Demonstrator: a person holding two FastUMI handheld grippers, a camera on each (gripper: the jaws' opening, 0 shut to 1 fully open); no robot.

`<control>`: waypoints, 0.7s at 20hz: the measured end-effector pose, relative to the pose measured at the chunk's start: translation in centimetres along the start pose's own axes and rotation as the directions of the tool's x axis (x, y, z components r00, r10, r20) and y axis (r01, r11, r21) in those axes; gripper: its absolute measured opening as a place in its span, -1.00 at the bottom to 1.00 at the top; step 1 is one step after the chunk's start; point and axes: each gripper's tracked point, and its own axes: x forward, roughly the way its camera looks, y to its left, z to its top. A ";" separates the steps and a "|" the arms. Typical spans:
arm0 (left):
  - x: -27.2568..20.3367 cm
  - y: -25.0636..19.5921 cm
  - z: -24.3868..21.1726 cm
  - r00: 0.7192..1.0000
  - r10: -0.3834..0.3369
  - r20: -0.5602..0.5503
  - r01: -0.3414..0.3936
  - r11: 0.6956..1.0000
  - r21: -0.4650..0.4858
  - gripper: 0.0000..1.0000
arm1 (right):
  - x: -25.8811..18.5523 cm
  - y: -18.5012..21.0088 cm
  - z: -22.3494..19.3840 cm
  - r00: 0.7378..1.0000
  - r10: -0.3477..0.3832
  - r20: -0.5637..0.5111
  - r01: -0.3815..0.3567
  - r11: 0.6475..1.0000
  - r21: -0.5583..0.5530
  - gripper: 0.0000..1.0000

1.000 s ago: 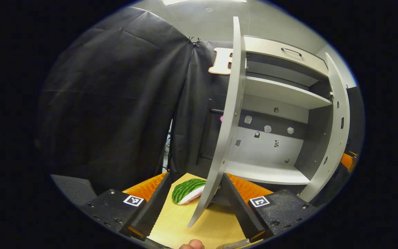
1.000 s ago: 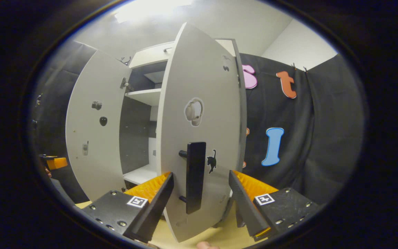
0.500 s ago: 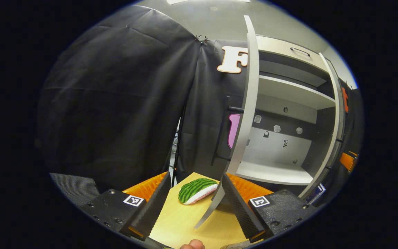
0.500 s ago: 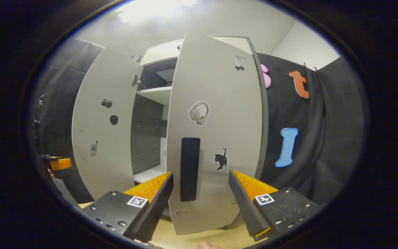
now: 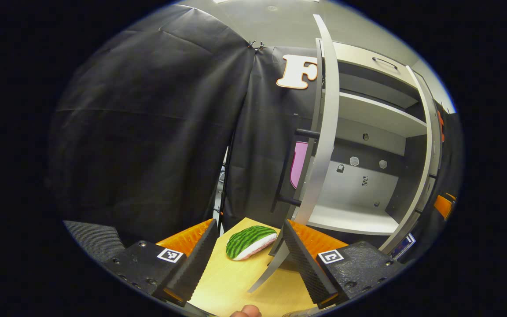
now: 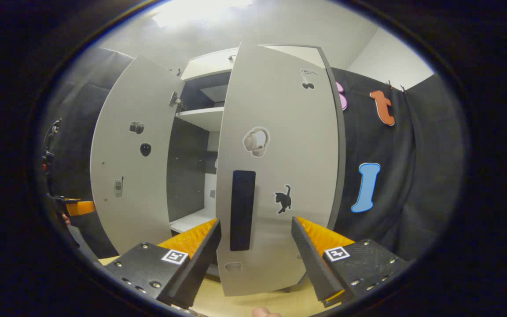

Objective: Grasp the bottle in the cabinet with the left hand and place it on the coaster, then close the right door with the right hand and the left door with the left hand.

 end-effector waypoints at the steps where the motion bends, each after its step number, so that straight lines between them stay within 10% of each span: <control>1: -0.1 0.0 0.1 1.000 -0.002 -0.002 0.002 1.000 0.000 0.92 | 0.2 0.0 0.0 1.000 0.000 -0.002 0.000 1.000 0.002 0.94; 14: -0.3 -0.5 0.1 0.999 -0.040 -0.015 0.040 0.999 0.033 0.89 | 0.9 0.9 -1.3 1.000 0.006 -0.028 -0.006 1.000 0.006 0.94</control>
